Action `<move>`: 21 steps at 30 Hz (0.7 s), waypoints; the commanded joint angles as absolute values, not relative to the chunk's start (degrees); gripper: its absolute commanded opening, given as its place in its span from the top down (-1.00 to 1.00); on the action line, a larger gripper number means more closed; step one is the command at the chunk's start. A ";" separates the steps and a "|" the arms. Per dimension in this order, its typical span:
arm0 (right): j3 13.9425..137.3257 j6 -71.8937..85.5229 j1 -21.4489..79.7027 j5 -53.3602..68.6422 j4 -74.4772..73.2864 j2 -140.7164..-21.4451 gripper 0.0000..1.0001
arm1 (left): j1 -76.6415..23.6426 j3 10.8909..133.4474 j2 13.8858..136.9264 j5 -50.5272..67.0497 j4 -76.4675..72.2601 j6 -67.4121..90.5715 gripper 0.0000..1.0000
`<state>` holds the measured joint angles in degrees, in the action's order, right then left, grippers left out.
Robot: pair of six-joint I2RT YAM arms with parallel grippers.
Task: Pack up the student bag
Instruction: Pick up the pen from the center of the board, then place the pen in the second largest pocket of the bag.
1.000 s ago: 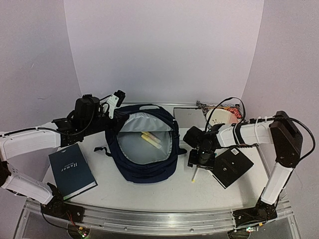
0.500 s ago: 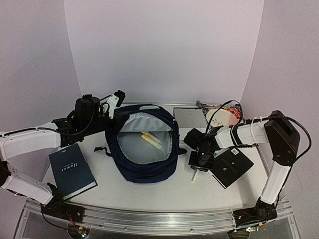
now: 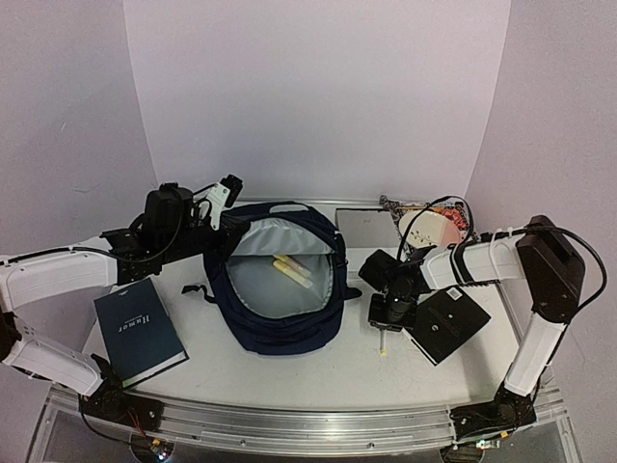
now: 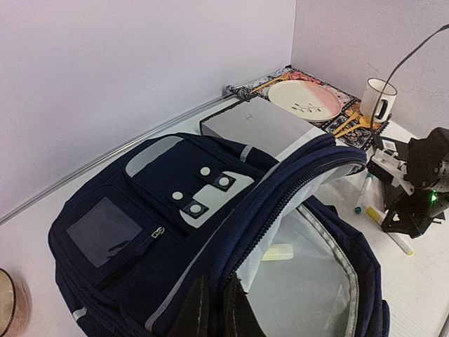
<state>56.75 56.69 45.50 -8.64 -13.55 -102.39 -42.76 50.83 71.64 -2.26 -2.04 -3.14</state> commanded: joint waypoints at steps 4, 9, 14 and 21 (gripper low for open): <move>58.16 44.05 48.10 -14.41 -17.23 -94.94 1.00 | -42.98 52.21 68.36 -3.48 -9.49 -2.99 1.00; 64.62 32.06 53.72 -20.63 -19.18 -94.77 1.00 | -42.98 52.16 68.19 -3.60 -9.50 -2.99 1.00; 73.37 20.16 61.66 -29.88 -20.32 -98.86 1.00 | -42.98 52.21 68.18 -3.15 -9.50 -2.90 1.00; 86.22 2.12 68.49 -38.75 -20.57 -108.08 1.00 | -43.01 52.24 67.70 -2.78 -9.50 -2.78 1.00</move>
<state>79.80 16.35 66.28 -29.99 -17.35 -102.63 -42.80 50.83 71.13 -2.29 -2.02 -3.16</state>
